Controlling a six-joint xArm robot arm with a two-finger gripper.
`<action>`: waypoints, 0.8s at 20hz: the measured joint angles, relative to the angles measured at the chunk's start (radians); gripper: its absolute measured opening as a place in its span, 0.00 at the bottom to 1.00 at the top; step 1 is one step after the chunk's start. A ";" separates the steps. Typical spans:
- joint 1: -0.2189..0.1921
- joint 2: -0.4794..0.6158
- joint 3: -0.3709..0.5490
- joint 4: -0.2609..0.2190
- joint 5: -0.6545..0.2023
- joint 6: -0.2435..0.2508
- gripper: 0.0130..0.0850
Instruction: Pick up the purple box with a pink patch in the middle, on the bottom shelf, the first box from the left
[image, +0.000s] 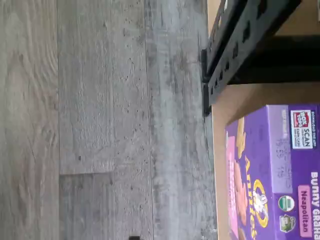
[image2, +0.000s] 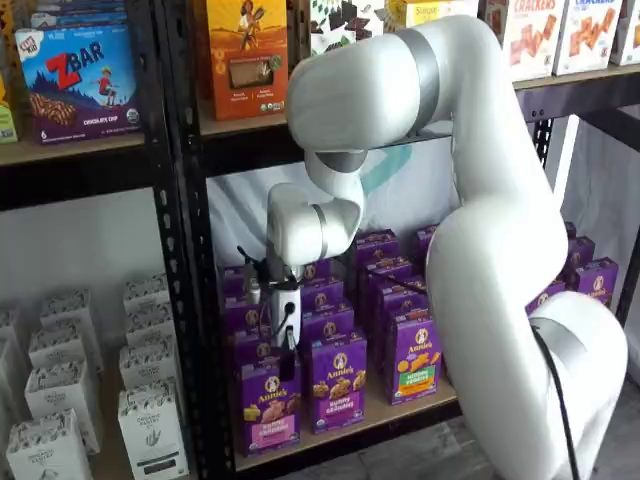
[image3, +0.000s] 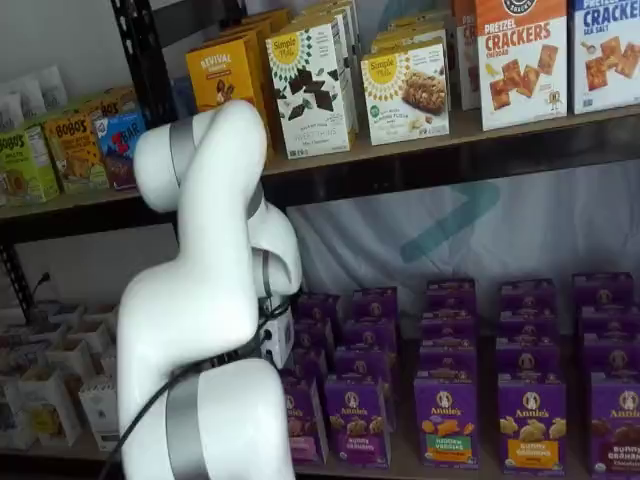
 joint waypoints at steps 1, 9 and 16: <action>-0.001 0.005 -0.007 -0.014 0.003 0.012 1.00; -0.014 0.091 -0.074 -0.023 -0.051 0.004 1.00; -0.024 0.157 -0.139 -0.032 -0.064 0.001 1.00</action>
